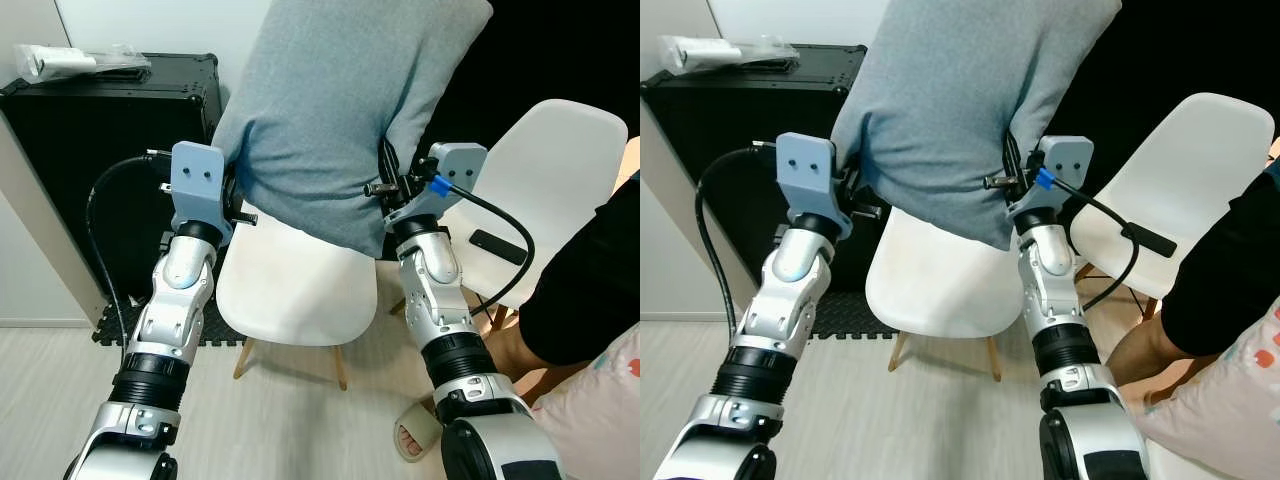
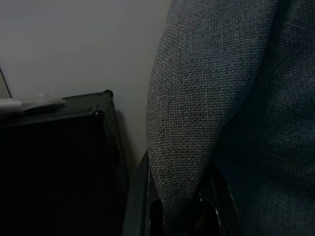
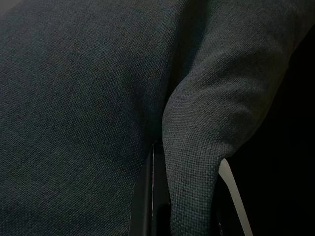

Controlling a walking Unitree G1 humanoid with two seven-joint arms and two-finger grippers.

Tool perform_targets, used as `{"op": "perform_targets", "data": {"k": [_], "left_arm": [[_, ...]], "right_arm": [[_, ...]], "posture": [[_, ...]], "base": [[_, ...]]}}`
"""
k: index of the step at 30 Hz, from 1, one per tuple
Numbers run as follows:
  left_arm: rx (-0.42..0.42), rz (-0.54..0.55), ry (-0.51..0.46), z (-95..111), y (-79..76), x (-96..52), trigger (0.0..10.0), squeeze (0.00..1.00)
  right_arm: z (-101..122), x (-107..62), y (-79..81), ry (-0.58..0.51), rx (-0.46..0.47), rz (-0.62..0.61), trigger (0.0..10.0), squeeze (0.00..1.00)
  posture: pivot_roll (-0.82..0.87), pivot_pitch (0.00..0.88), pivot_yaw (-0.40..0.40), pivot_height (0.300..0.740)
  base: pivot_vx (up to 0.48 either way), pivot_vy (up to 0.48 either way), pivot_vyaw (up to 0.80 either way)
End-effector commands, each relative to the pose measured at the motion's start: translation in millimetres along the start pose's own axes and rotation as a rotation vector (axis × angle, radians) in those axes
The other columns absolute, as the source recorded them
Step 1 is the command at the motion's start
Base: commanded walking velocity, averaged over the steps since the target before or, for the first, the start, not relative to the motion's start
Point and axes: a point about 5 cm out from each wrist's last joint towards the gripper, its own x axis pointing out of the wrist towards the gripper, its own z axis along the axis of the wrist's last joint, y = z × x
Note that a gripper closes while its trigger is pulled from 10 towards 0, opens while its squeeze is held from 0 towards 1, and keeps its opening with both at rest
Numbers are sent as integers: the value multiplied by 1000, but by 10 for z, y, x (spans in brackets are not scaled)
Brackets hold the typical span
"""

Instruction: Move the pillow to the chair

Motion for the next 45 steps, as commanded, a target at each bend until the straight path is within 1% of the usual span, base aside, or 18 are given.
{"op": "perform_targets", "data": {"k": [1, 2, 3, 4, 5, 6, 8, 10, 12, 13, 16, 20, 21, 22, 25, 30, 38, 45], "left_arm": [[5, 91, 54, -76, 215, -43, 10000, 0], [14, 51, 128, -185, 179, -71, 10000, 0], [14, 51, 128, -185, 179, -71, 10000, 0], [60, -16, 280, -407, 120, -144, 10000, 0], [275, -133, 500, -806, 82, -432, 10000, 0], [330, -158, 540, -886, 85, -510, 10000, 0], [311, -162, 555, -922, 77, -582, 10000, 0], [249, -126, 570, -947, 92, -695, 10000, 0], [253, -117, 587, -974, 106, -767, 10000, 0], [250, -98, 627, -1029, 119, -869, 10000, 0], [247, -95, 669, -1089, 116, -945, 10000, 0], [204, -55, 803, -1286, 136, -1163, 10000, 0], [217, -62, 824, -1329, 139, -1209, 10000, 0], [355, -163, 863, -1430, 110, -1339, 10000, 0], [401, -236, 889, -1480, 78, -1427, 10000, 0], [319, -192, 959, -1521, 93, -1584, 10000, 0], [283, -140, 976, -1533, 116, -1619, 10000, 0], [290, -76, 910, -1449, 156, -1487, 10000, 0]], "right_arm": [[5, -31, -184, 15, 20, -73, 10000, 0], [-132, -55, -154, 116, 26, -43, 10000, 0], [-132, -55, -154, 116, 26, -43, 10000, 0], [-371, -128, -104, 295, 0, 9, 10000, 0], [-853, -478, -29, 649, -234, 172, 10000, 0], [-949, -581, -31, 723, -301, 212, 10000, 0], [-963, -637, 10, 696, -268, 233, 10000, 0], [-974, -738, 100, 648, -104, 218, 10000, 0], [-1007, -810, 140, 655, -82, 228, 10000, 0], [-1067, -904, 191, 689, -80, 246, 10000, 0], [-1120, -973, 214, 728, -82, 258, 10000, 0], [-1322, -1266, 197, 898, -140, 299, 10000, 0], [-1353, -1324, 184, 919, -155, 305, 10000, 0], [-1425, -1507, 152, 973, -155, 322, 10000, 0], [-1458, -1612, 125, 1003, -150, 319, 10000, 0], [-1485, -1769, 68, 1041, -141, 271, 10000, 0], [-1475, -1767, 63, 1017, -132, 231, 10000, 0], [-1459, -1811, 7, 989, -111, 168, 10000, 0]], "posture": [[-6, 69, -44, 740], [-6, 68, -40, 740], [-6, 68, -40, 740], [-6, 67, -39, 740], [-6, 64, -38, 740], [-6, 64, -38, 740], [5, 68, -47, 740], [8, 65, -52, 740], [7, 63, -55, 740], [8, 61, -58, 740], [8, 60, -64, 740], [10, 59, -66, 740], [4, 62, -67, 740], [-1, 63, -70, 740], [5, 66, -76, 740], [-5, 71, -65, 740], [-11, 89, -51, 740], [5, 98, -49, 740]], "base": [[0, 0, 0], [0, 0, 0], [0, 0, 0], [0, 0, 0], [0, 0, 0], [0, 0, 0], [0, 0, 0], [0, 0, 0], [0, 0, 0], [0, 0, 0], [0, 0, 0], [0, 0, 0], [0, 0, 0], [0, 0, 0], [0, 0, 0], [0, 0, 0], [0, 0, 0], [0, 0, 0]]}}
